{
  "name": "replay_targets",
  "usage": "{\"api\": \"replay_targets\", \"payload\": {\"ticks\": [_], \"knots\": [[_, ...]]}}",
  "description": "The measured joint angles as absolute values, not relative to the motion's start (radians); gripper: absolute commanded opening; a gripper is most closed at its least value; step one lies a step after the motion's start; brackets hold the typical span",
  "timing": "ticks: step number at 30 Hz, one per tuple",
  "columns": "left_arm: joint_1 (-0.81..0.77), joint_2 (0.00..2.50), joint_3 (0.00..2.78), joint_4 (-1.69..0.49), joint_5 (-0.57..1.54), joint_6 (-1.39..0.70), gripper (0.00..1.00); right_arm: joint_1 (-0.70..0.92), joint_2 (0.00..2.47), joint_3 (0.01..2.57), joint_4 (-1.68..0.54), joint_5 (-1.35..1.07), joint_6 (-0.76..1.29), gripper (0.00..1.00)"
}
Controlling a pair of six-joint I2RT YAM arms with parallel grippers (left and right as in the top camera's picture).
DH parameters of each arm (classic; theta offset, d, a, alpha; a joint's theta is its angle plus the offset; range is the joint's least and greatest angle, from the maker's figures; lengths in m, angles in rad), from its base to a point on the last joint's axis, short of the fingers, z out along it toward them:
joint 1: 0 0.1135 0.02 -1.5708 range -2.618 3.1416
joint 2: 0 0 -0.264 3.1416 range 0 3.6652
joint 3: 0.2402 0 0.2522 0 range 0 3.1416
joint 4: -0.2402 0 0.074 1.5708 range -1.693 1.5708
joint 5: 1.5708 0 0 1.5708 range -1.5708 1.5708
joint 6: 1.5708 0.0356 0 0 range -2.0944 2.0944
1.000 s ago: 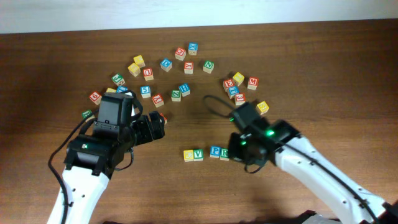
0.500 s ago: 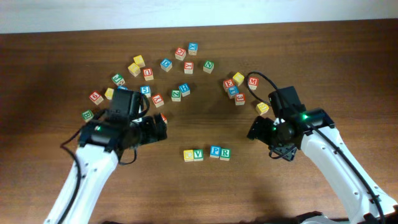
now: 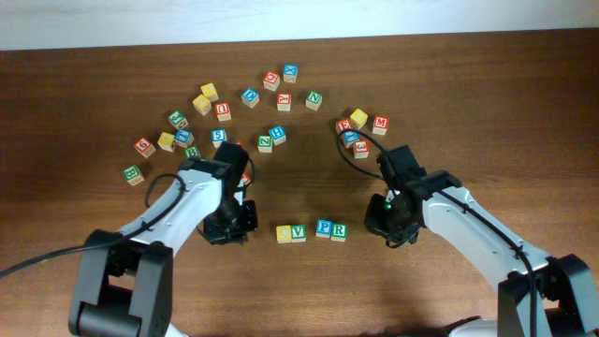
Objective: Spell out CVPR
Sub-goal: 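Bring both grippers down to the left and right ends of the row, then push the row ends inward with both grippers to close gaps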
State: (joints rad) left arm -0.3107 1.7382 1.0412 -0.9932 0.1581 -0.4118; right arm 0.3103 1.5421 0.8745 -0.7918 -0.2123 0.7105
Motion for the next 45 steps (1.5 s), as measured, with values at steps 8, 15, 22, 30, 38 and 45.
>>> {"api": "replay_targets", "payload": {"ticks": [8,15,22,30,38,45], "knots": [[-0.348,1.743,1.04,-0.949,0.165,-0.411,0.0,0.31,1.542,0.874,-0.765,-0.253,0.711,0.04],[-0.348,1.743,1.037,-0.965,0.166,-0.411,0.0,0.415,1.542,0.873,-0.703,-0.251,0.711,0.04],[-0.368,1.744,0.964,-0.849,0.185,-0.412,0.0,0.431,1.649,0.873,-0.697,-0.223,0.734,0.04],[-0.368,1.745,0.955,-0.739,0.255,-0.415,0.0,0.431,1.673,0.873,-0.608,-0.262,0.734,0.04],[-0.44,1.745,0.955,-0.708,0.256,-0.419,0.0,0.433,1.673,0.873,-0.558,-0.306,0.758,0.04],[-0.44,1.745,0.955,-0.69,0.274,-0.423,0.0,0.433,1.673,0.872,-0.525,-0.324,0.786,0.04]]}}
